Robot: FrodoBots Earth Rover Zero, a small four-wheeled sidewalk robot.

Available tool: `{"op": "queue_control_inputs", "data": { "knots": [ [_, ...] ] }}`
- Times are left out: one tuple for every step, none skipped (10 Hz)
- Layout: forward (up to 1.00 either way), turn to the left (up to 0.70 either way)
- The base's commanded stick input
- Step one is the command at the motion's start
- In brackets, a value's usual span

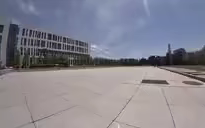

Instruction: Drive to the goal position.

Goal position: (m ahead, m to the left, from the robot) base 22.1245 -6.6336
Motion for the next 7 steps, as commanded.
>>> {"op": "queue_control_inputs", "data": {
  "knots": [
    [0.69, 0.0],
    [0.69, 0.0],
    [0.69, 0.0],
    [0.69, 0.0],
    [0.69, 0.0],
    [0.69, 0.0],
    [0.69, 0.0]
  ]
}}
